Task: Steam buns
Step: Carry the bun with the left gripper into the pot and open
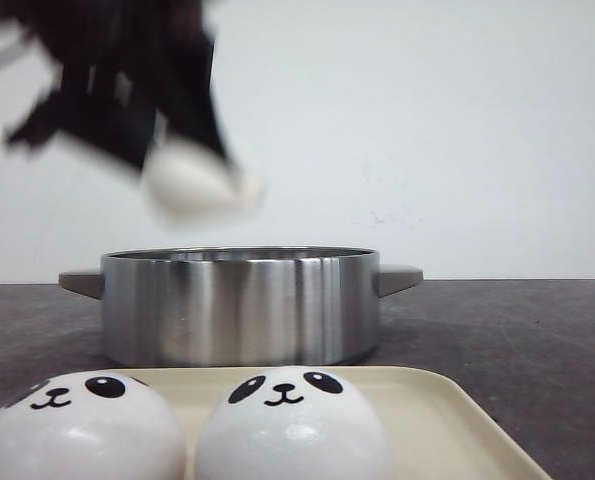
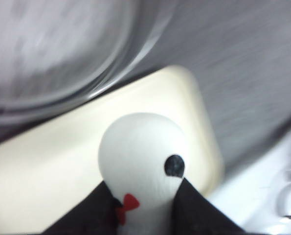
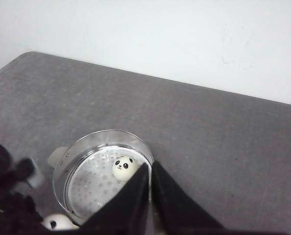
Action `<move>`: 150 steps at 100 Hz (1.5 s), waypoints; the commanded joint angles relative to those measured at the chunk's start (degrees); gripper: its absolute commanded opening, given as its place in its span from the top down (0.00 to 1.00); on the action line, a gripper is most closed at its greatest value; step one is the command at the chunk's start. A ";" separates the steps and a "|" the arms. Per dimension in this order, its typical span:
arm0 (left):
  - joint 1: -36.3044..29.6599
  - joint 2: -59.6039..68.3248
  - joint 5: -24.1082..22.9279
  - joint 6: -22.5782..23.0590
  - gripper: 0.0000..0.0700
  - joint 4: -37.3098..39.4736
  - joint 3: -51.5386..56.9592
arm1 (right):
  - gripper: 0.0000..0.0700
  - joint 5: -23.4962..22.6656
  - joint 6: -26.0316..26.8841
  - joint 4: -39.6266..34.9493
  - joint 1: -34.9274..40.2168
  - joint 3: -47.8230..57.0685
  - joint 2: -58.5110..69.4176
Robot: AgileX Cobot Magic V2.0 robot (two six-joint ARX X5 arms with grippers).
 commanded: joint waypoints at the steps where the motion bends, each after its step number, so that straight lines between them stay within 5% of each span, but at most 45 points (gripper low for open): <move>1: -0.48 0.17 -1.22 0.02 0.98 -0.70 4.37 | 1.00 0.57 0.79 0.52 0.66 1.03 0.50; 37: 6.16 12.92 -12.13 14.01 0.98 -9.40 28.04 | 1.00 2.38 -0.04 0.59 0.66 1.03 0.50; 111: 16.20 43.41 -16.00 17.77 0.95 -6.21 33.81 | 1.00 3.23 0.46 -0.02 0.66 1.03 0.50; 132: 16.35 44.96 -16.00 16.41 0.48 -5.07 33.81 | 1.00 3.23 1.79 -1.57 0.66 1.03 0.48; 150: 16.39 44.96 -16.00 16.41 0.42 -4.98 34.10 | 1.00 3.21 1.90 -1.57 0.66 1.03 0.50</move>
